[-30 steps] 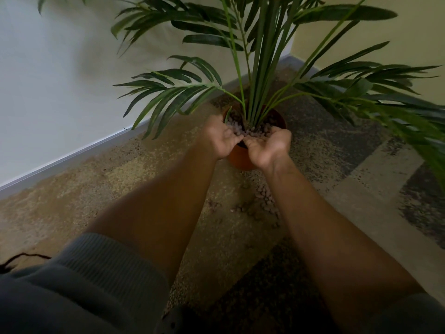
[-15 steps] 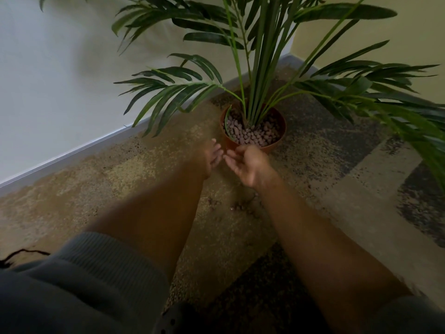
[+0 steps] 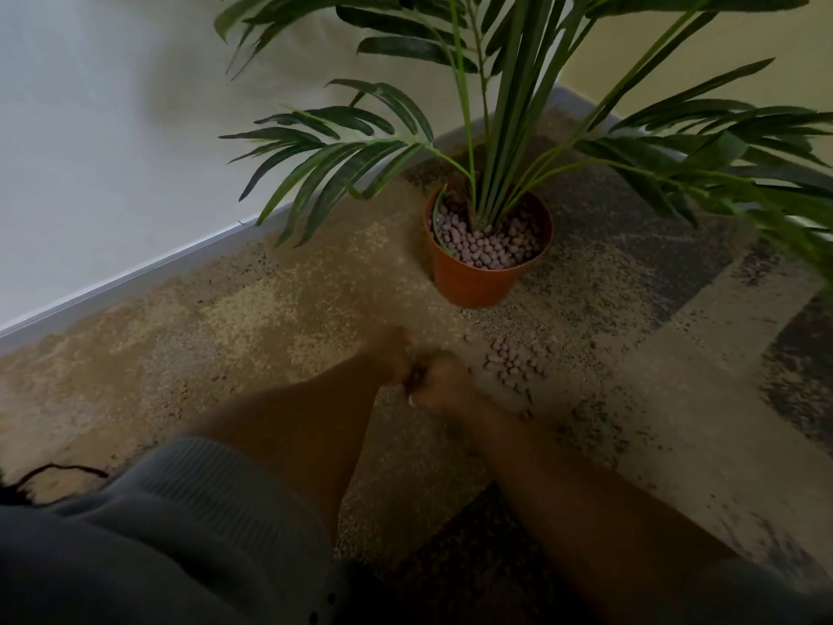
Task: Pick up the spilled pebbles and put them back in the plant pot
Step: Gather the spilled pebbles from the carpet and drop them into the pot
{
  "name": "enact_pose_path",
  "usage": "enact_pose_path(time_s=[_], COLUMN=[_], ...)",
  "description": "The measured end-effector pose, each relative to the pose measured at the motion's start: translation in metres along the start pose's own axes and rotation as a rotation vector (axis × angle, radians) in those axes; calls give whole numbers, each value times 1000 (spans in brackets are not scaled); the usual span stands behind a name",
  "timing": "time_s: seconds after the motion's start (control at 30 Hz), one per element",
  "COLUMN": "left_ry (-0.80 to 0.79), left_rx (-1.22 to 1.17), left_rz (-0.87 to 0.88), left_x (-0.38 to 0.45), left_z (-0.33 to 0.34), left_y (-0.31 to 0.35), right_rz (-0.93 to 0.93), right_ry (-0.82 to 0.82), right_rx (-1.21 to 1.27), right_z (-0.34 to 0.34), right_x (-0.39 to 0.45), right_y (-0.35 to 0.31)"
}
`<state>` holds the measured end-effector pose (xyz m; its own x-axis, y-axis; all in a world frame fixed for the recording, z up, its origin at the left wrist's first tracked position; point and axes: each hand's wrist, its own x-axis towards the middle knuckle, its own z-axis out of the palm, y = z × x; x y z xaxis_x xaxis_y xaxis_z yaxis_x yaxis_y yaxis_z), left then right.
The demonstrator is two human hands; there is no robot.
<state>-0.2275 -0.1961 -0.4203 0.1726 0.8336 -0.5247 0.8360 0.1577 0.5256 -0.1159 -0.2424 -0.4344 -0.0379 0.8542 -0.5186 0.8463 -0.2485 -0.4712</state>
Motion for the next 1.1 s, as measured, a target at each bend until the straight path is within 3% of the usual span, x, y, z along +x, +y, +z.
enact_pose_path(time_s=[0.27,0.6,0.77,1.1], left_ry=[-109,-88,-102,-120], left_rx=[296,265,302,388], left_rz=[58,7,39,33], left_x=[0,3,3,4], left_z=[6,11,11,11], left_y=[-11,-23,-24,-23], right_rz=[-31,-201,-181,-225], right_ry=[12,11,88,87], right_rx=[-164,-180,-127,-195], right_z=[24,12,13,15], right_x=[16,3,3,4], right_y=[3,4,7,7])
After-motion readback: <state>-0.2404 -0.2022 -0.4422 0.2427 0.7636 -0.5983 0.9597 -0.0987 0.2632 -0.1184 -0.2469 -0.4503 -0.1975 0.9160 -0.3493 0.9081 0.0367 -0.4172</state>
